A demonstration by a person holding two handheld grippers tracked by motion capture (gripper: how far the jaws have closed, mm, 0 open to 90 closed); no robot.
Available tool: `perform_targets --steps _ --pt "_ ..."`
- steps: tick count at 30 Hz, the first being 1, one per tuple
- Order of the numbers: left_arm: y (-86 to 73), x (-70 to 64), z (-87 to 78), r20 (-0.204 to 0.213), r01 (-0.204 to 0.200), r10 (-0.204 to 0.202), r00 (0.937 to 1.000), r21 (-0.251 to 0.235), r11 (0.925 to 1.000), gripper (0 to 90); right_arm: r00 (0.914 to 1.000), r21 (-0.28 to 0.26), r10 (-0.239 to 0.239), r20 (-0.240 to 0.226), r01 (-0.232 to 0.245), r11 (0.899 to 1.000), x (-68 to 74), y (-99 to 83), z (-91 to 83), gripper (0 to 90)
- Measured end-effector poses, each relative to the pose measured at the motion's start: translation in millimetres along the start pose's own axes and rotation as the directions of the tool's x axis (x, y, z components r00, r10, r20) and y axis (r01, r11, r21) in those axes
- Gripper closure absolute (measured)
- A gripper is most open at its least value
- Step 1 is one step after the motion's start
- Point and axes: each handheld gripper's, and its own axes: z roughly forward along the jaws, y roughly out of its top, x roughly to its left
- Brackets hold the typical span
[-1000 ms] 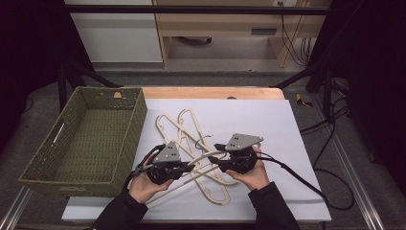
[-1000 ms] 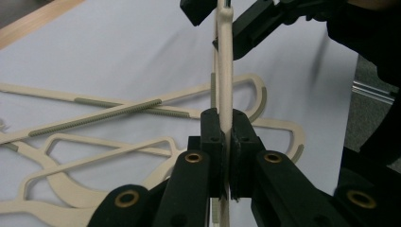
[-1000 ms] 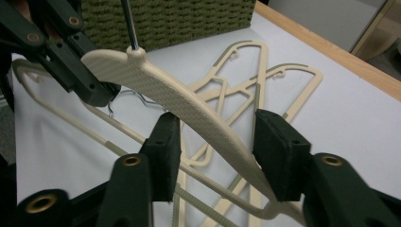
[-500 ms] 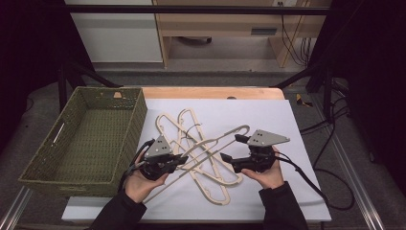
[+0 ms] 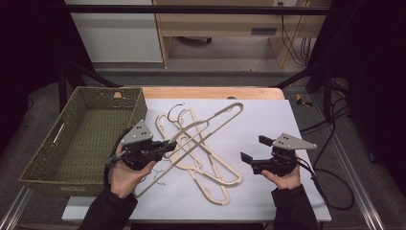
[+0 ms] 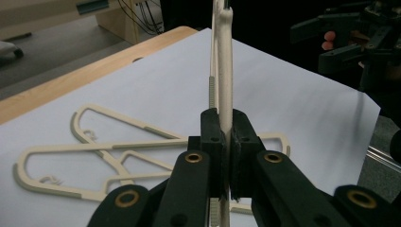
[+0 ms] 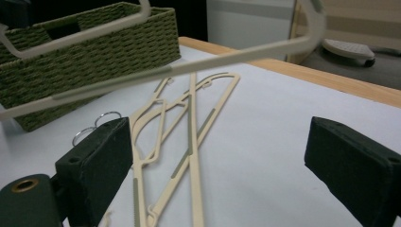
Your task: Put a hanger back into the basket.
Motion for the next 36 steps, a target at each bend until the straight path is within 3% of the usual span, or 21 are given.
perform_targets --steps 9,19,26,36 --pt "21.7 14.6 -29.0 -0.019 -0.009 0.008 0.9998 -0.036 0.9993 86.5 0.9974 -0.045 0.045 0.057 -0.042 0.998 -11.3 -7.1 -18.2 6.7" --pt "38.2 48.2 -65.8 -0.065 -0.041 0.037 0.9972 -0.065 0.9970 86.5 0.9958 -0.026 0.058 0.070 -0.057 0.998 -15.0 -11.9 -19.7 6.0" --pt "36.6 75.0 -81.8 -0.113 -0.032 0.027 0.9932 -0.045 0.9985 86.5 0.9961 -0.026 0.058 0.067 -0.057 0.998 -15.2 -11.8 -20.3 5.9" --pt "17.7 121.4 -105.5 -0.179 0.006 -0.009 0.9839 -0.017 0.9998 86.5 0.9961 -0.017 0.057 0.067 -0.056 0.998 -14.8 -12.3 -18.5 5.7"
